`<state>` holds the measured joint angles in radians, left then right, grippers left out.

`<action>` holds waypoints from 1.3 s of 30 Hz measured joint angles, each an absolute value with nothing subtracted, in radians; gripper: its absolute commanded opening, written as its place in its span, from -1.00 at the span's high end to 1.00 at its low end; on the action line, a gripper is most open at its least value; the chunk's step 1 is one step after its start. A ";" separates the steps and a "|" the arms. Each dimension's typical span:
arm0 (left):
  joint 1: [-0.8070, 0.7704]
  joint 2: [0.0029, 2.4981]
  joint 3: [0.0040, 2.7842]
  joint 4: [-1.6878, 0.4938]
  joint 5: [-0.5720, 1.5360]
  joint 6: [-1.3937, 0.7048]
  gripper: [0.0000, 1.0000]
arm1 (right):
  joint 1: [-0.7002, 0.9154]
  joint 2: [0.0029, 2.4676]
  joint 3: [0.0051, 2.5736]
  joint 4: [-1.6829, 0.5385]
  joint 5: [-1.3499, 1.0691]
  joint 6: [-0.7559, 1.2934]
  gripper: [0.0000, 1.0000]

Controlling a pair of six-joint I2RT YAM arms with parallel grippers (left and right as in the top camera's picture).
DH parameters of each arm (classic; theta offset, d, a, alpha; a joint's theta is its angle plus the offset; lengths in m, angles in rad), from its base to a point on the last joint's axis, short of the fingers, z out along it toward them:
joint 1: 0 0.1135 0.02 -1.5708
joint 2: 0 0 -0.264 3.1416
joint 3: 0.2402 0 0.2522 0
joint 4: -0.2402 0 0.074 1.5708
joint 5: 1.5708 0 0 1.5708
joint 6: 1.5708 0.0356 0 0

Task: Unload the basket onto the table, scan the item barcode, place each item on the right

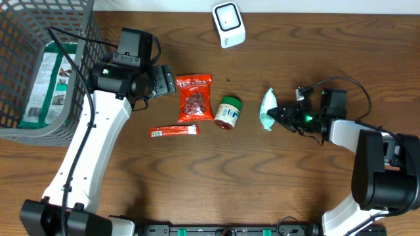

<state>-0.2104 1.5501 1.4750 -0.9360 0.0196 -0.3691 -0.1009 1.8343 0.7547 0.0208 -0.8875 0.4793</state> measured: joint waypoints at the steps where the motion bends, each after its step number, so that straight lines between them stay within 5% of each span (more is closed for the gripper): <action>1: -0.210 1.550 1.475 -0.936 0.020 -0.369 -0.73 | -0.110 1.834 0.753 0.015 -0.883 0.477 0.23; 10: -0.210 1.550 1.475 -0.936 0.020 -0.369 -0.73 | -0.167 1.818 0.749 -0.024 -0.849 0.459 -0.01; 15: -0.210 1.550 1.475 -0.936 0.020 -0.369 -0.73 | -0.176 1.765 0.748 -0.101 -0.771 0.442 0.03; 19: -0.210 1.550 1.475 -0.936 0.020 -0.369 -0.73 | -0.188 1.705 0.748 -0.166 -0.701 0.409 0.30; 22: -0.210 1.550 1.475 -0.936 0.019 -0.369 -0.73 | -0.195 1.652 0.748 -0.180 -0.676 0.384 0.92; 25: -0.210 1.550 1.475 -0.936 0.020 -0.369 -0.73 | -0.201 1.607 0.748 -0.196 -0.666 0.380 0.98; 32: -0.210 1.550 1.475 -0.936 0.020 -0.369 -0.73 | -0.220 1.560 0.748 -0.239 -0.651 0.365 0.38; 39: -0.210 1.550 1.475 -0.935 0.020 -0.369 -0.73 | -0.140 1.560 0.950 -0.521 -0.558 0.350 0.12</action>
